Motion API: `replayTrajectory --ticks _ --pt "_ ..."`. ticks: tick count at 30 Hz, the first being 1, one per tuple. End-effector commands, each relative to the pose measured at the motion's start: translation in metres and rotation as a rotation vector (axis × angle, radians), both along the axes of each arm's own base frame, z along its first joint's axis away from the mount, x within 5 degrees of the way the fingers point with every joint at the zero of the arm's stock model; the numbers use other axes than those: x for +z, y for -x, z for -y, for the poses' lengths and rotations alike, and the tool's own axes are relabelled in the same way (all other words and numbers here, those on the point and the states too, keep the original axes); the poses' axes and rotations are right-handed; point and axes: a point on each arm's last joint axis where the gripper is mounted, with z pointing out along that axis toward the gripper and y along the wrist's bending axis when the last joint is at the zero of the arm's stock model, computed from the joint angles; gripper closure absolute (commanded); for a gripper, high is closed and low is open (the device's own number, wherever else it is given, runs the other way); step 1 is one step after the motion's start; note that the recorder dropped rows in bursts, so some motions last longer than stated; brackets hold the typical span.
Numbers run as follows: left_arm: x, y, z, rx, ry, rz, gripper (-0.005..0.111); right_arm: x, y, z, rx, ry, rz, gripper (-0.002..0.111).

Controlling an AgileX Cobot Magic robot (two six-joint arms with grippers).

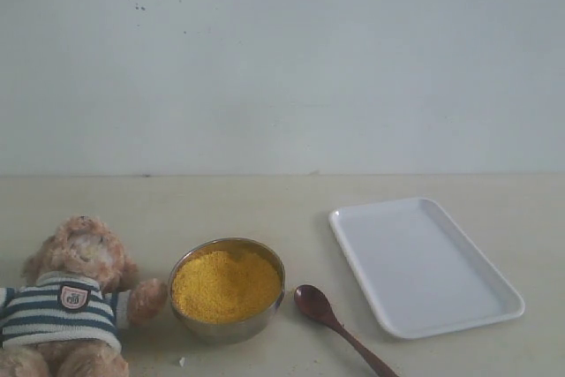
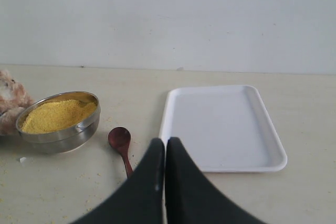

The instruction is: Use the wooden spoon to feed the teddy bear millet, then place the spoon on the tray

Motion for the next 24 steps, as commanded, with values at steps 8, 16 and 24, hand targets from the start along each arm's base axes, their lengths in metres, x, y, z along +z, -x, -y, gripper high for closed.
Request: replayTrajectory --ticks 8,16,24 --pt "-0.031 -0.028 -0.016 0.052 0.048 -0.005 0.034 0.001 0.000 0.000 -0.002 0.004 0.015 0.108" --pt "-0.042 -0.043 -0.011 0.026 0.144 0.041 0.034 0.001 0.000 0.000 -0.002 0.004 0.015 0.108" --pt "-0.056 -0.053 -0.013 0.047 0.163 0.044 0.033 0.001 0.000 0.000 -0.002 0.004 0.015 0.108"
